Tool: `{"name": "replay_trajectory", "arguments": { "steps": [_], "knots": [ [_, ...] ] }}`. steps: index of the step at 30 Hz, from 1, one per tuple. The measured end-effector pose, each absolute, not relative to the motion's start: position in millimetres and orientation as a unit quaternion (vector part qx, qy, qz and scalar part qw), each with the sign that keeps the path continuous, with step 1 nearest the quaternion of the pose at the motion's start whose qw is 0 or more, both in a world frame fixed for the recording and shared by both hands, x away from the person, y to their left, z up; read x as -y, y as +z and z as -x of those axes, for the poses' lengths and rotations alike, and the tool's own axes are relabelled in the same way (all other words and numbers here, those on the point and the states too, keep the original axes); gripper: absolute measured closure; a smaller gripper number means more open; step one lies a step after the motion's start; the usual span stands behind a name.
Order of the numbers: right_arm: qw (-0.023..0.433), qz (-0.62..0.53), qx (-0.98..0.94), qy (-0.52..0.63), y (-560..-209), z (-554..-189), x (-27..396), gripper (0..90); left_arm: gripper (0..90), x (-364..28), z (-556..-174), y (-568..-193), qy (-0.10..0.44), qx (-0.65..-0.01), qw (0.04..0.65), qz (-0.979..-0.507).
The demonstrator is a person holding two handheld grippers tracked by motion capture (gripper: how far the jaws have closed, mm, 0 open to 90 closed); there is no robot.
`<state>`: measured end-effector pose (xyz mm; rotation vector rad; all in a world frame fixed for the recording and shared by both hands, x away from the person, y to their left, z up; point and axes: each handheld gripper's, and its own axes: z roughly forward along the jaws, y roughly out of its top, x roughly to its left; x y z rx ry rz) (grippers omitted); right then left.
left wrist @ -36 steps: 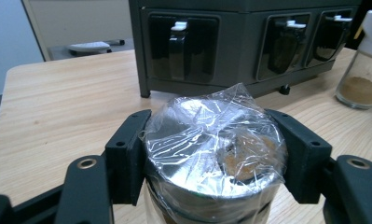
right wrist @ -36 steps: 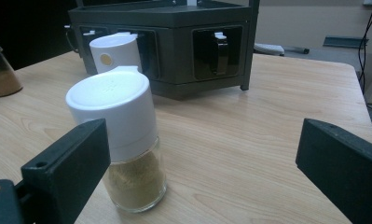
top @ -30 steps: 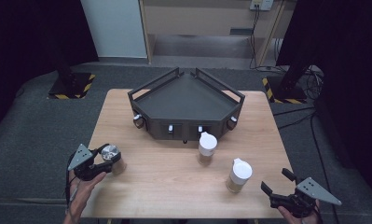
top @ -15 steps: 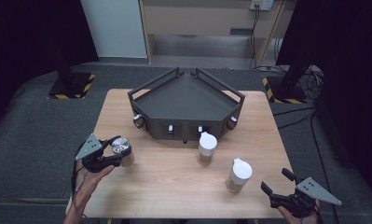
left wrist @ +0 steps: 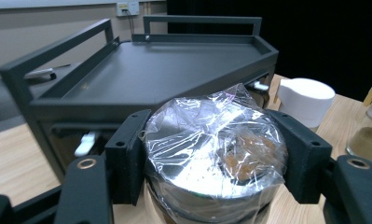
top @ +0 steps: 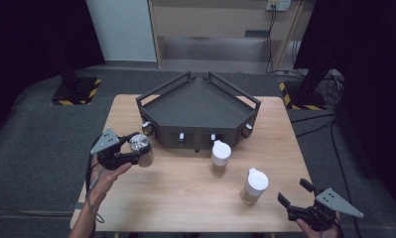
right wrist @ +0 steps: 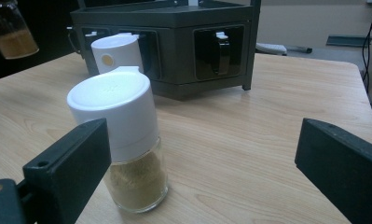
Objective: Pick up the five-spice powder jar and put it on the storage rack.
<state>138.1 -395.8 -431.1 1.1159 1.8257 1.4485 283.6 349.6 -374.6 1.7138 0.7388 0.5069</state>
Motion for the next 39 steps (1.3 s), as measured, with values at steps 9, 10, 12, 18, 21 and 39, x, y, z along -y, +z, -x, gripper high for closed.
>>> {"name": "replay_trajectory", "arguments": {
  "steps": [9, 10, 12, 18, 21, 39],
  "knots": [
    [0.274, -0.414, -0.68, 0.54, -431.6, -138.7, 396.4, 3.7, 33.6, -331.3, -303.9, -344.7, 0.216, -0.304, 0.561, -0.739],
    [0.273, -0.414, -0.68, 0.54, -431.6, -138.7, 396.4, 3.7, 33.6, -327.2, -309.1, -337.5, 0.215, -0.303, 0.561, -0.74],
    [0.273, -0.414, -0.68, 0.541, -431.6, -138.7, 396.5, 3.7, 33.6, -325.2, -311.8, -333.9, 0.216, -0.303, 0.56, -0.741],
    [0.273, -0.414, -0.679, 0.541, -431.9, -138.7, 397.0, 3.8, 33.6, -312.0, -328.1, -317.4, 0.221, -0.307, 0.555, -0.741],
    [0.272, -0.414, -0.678, 0.542, -432.1, -138.8, 397.3, 3.8, 33.6, -305.3, -339.3, -311.4, 0.222, -0.313, 0.557, -0.737],
    [0.268, -0.414, -0.678, 0.545, -433.1, -140.0, 399.0, 4.0, 33.6, -268.0, -386.1, -301.8, 0.252, -0.345, 0.545, -0.722]
  ]
}}
